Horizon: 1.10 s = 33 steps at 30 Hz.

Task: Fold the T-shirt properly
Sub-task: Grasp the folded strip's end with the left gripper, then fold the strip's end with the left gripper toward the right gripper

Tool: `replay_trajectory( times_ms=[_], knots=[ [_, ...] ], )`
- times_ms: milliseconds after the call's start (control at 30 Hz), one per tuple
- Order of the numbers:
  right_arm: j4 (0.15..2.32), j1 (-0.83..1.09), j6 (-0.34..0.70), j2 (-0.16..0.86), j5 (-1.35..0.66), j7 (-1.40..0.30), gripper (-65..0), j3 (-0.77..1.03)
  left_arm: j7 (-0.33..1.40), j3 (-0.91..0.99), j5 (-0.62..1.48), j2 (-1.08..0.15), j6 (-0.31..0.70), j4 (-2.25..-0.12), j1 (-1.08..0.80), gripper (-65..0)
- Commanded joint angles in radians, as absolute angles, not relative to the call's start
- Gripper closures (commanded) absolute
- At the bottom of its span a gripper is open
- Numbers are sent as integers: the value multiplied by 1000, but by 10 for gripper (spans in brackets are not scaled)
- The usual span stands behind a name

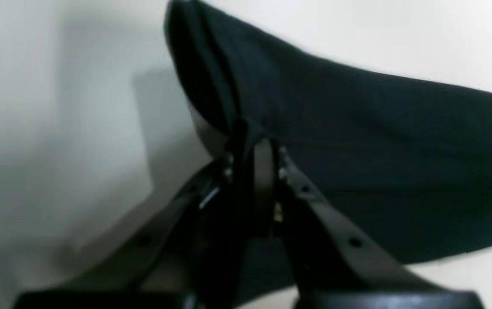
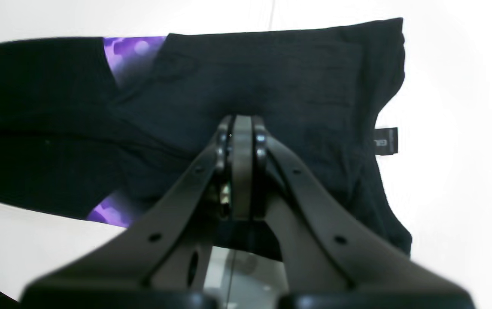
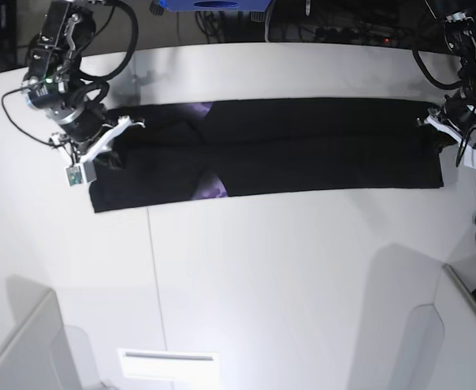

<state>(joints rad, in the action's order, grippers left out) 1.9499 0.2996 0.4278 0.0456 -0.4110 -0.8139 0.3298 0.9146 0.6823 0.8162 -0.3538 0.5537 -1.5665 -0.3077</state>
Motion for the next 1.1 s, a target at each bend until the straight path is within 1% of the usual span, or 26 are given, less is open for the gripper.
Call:
replay_trajectory(
  times_ms=[0,167,267,367,467,633,867,1067],
  knots=[
    [1968,292,433,51,-421,-791,0,332,901,687,825,-366,561,-1629,-326,0],
    [1968,292,433,51,-421,-791,0,334,901,622,825,-334,555,-1817,-406,0],
    [1968,292,433,51,-421,-791,0,334,903,559,825,-297,555,-1876,-427,0],
    [1968,292,433,51,-421,-791,0,334,903,489,825,-272,547,-1888,-423,0],
    [1968,291,433,51,-421,-791,0,334,903,392,831,-248,478,-1894,-415,0],
    [1968,291,433,51,-423,-791,0,334,901,229,831,-228,430,-1890,-355,0],
    [1968,291,433,50,-423,-791,0,335,901,77,832,-205,337,-1885,-286,0],
    [1968,291,433,42,-423,-791,0,335,901,8,832,-186,298,-1877,-243,0]
  ],
)
